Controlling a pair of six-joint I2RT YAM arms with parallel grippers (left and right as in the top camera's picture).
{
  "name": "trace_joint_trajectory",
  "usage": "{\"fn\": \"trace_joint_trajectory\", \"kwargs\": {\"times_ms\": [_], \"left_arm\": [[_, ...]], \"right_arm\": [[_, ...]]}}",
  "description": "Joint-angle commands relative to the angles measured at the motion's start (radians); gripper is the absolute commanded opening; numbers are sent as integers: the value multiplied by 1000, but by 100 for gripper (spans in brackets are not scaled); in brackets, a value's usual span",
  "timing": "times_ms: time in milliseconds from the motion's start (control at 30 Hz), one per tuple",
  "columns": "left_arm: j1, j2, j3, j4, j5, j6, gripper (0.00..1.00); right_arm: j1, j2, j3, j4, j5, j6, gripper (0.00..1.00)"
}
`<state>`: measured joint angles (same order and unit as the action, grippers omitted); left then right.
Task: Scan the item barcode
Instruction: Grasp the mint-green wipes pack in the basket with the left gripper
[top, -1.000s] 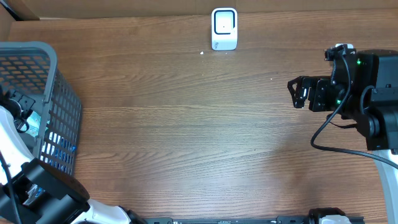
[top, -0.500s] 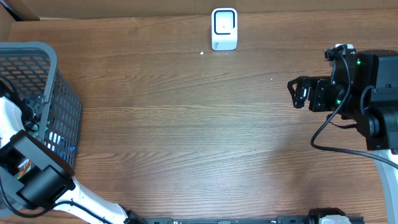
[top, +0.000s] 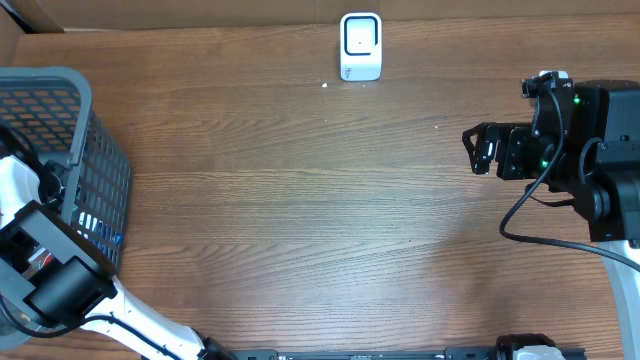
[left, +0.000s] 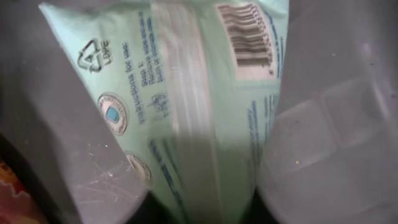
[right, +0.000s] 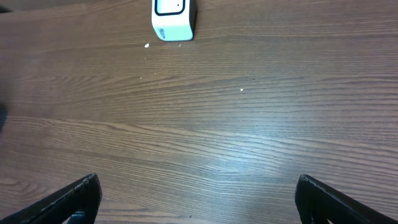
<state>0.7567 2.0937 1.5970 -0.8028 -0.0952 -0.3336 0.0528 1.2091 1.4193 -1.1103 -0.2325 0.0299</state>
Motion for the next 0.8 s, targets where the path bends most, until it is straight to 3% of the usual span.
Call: {"fn": "trace_joint_trajectory", "kwargs": {"times_ms": [0,433,767], "left_arm": [[-5,10,-6,-40,-10,21,4],[-5,-195,261,-335,144,26,4],[-56,-538,274,-362,357,88,4]], "right_arm": [[-3,-2,22,5,-9,0,100],[-3,-2,22,26,-10,0,100],[-3,-2,22,28,-25,0,100]]}}
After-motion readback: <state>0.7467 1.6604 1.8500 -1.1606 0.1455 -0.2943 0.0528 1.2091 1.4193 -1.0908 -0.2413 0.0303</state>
